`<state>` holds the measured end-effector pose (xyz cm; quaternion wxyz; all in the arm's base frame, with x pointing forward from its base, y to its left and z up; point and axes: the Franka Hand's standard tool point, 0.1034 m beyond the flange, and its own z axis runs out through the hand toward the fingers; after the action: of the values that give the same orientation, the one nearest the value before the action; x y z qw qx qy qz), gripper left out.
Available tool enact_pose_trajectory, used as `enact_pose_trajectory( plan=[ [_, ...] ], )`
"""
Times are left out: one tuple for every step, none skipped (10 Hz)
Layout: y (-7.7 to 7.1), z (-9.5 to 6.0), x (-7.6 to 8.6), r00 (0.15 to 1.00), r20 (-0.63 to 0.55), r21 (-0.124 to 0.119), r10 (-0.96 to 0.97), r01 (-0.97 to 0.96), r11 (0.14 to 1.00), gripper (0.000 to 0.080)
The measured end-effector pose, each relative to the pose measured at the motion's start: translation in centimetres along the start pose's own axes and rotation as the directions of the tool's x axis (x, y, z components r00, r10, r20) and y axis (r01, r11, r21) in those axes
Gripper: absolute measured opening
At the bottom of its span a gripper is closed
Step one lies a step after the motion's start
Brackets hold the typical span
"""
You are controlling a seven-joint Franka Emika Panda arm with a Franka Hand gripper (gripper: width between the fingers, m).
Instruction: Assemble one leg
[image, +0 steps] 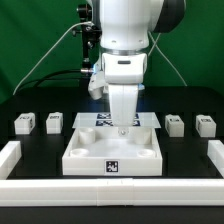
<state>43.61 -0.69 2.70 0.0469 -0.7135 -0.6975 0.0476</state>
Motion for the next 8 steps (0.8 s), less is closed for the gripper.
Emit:
enact_pose_trajectory(
  plan=[
    [-0.2,0.6,-0.1,1.0,-0.003,0.001,-0.019,0.019,1.0,0.065],
    [-0.2,0.6,-0.2,1.0,-0.004,0.0,-0.018,0.018,1.0,0.065],
    [-0.2,0.7,-0.2,1.0,-0.004,-0.002,-0.018,0.018,1.0,0.065],
    [-0.4,1.1,-0.2,1.0,-0.006,0.005,-0.017,0.017,1.0,0.065],
    [-0.6,1.5,-0.4,1.0,-0.007,0.012,-0.012,0.013,1.0,0.065],
    [-0.7,1.7,-0.5,1.0,-0.008,0.017,-0.009,0.009,1.0,0.065],
    [-0.8,1.9,-0.5,1.0,-0.009,0.021,-0.007,0.007,1.0,0.0609],
    [-0.8,2.0,-0.6,1.0,-0.01,0.022,-0.005,0.005,1.0,0.0609]
  ],
)
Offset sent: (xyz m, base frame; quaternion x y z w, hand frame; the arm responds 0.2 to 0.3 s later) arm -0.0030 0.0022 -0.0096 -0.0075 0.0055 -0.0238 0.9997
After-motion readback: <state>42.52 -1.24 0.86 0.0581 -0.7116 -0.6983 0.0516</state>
